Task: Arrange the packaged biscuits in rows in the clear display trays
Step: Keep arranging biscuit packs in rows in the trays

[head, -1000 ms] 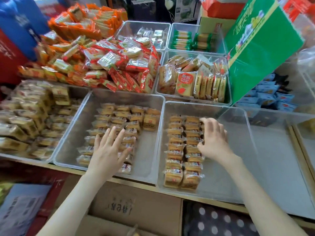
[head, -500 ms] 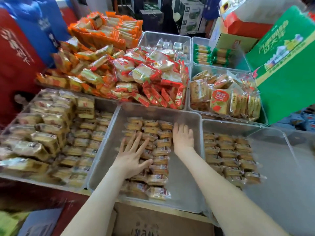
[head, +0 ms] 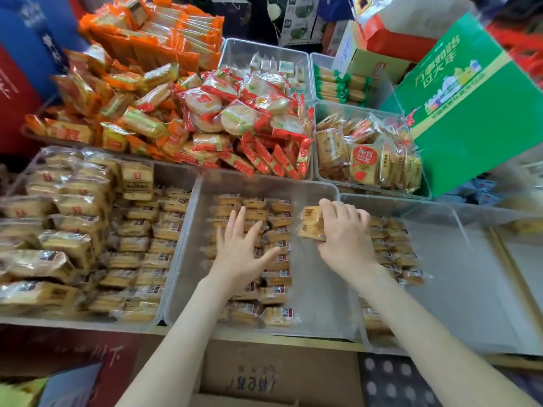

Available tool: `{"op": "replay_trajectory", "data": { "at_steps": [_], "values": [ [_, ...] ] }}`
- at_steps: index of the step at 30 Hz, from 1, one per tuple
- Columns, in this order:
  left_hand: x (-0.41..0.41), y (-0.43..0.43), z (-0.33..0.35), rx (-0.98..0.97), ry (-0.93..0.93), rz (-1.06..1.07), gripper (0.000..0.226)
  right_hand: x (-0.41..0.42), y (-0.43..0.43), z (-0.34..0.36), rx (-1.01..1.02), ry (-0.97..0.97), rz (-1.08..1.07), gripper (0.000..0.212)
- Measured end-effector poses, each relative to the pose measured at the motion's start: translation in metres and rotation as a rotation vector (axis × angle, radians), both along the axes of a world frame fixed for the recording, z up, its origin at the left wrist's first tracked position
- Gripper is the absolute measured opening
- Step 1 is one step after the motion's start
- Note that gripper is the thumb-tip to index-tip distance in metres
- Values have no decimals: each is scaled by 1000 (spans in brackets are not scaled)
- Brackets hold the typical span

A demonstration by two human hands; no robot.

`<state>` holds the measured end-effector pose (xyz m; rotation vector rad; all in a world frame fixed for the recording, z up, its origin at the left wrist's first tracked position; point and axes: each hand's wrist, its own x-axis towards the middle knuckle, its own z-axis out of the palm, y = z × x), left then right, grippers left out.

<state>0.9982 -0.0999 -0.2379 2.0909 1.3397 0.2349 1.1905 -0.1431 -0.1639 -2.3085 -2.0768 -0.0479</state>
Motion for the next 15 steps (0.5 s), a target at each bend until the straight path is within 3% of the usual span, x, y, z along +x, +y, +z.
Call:
{"op": "replay_trajectory", "data": {
  "at_steps": [3, 6, 8, 12, 15],
  "values": [
    [12, -11, 60, -37, -350, -115, 80, 7, -27, 65, -199, 401, 68, 67],
    [12, -25, 105, -346, -449, -287, 66, 14, -51, 105, -342, 682, 81, 78],
    [12, -38, 116, -545, -529, -286, 65, 21, -63, 113, -312, 791, 32, 84],
    [19, -67, 113, -716, -715, -65, 67, 13, -83, 106, -62, 1030, -235, 78],
    [26, -87, 117, -744, -750, 50, 67, -7, -101, 91, 37, 1167, -404, 48]
  ]
}}
